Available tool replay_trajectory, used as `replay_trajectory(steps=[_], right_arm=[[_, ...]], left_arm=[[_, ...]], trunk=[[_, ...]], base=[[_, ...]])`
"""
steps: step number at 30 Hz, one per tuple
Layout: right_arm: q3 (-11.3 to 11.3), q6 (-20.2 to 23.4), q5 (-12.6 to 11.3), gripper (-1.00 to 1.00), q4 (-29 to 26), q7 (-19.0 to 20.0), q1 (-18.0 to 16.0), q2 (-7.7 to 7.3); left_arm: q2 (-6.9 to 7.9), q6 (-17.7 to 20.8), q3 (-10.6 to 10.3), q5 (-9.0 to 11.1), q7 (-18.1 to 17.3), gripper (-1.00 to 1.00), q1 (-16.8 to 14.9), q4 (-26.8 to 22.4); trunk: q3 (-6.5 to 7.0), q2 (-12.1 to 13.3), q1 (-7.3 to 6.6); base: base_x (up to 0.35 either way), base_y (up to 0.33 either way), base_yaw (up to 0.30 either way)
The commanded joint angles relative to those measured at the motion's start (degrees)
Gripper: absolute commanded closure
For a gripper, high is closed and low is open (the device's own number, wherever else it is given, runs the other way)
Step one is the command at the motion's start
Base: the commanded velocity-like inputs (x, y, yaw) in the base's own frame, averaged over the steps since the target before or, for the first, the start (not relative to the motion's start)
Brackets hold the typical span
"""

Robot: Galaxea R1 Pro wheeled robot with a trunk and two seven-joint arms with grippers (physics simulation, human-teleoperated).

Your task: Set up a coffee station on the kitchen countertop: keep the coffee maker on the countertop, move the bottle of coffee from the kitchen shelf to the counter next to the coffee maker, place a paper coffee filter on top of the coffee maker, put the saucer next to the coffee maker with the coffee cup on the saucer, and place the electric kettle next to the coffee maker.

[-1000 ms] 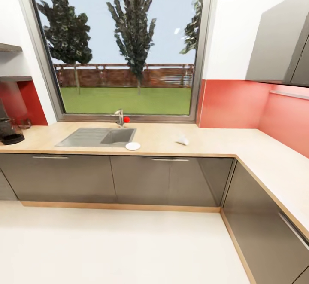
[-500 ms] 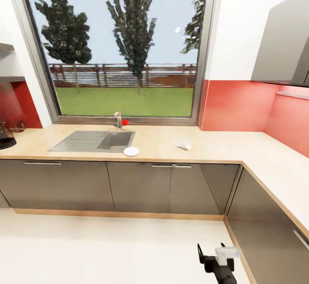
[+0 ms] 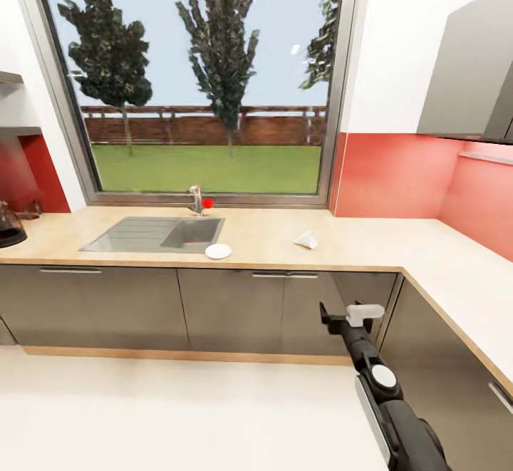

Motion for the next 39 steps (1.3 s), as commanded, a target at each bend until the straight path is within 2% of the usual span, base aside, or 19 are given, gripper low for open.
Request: replay_trajectory(steps=[1,8,16,28,31,35,39], right_arm=[[0.0,0.2,0.3,-1.0,0.0,-0.1,-0.2,0.03],[0.0,1.2,0.2,-1.0,1.5,0.2,-1.0,0.21],[0.3,1.3,0.2,-1.0,6.2,0.5,-1.1,0.33],[0.3,1.3,0.2,-1.0,6.8,0.5,-1.1,0.33],[-0.3,1.3,0.4,-1.0,5.8,0.4,-0.9,1.31],[-0.3,1.3,0.4,-1.0,5.6,0.4,-0.9,1.47],[-0.2,1.3,0.4,-1.0,5.8,0.4,-0.9,0.4]], left_arm=[[0.01,-0.2,0.3,0.1,-0.1,-1.0,0.0,0.1],[0.03,-0.2,0.3,0.2,1.1,-1.0,0.0,0.1],[-0.14,-0.1,0.2,0.2,3.4,-1.0,0.0,0.3],[-0.31,-0.2,0.2,0.2,3.5,-1.0,0.0,1.1],[-0.73,-0.7,0.2,0.9,2.9,-1.0,-1.0,0.1],[-0.69,-0.7,0.1,0.9,2.9,-1.0,-1.4,-1.2],[-0.66,-0.8,0.0,0.6,2.9,-1.0,-1.7,-2.5]], trunk=[[-0.06,-0.1,0.02],[-0.06,-0.1,0.02],[-0.06,-0.1,0.02],[-0.06,-0.1,0.02],[-0.06,-0.1,0.02],[-0.06,-0.1,0.02],[-0.06,-0.1,0.02]], base=[[0.0,0.0,0.0],[0.0,0.0,0.0],[0.0,0.0,0.0],[0.0,0.0,0.0],[0.0,0.0,0.0],[0.0,0.0,0.0],[0.0,0.0,0.0]])
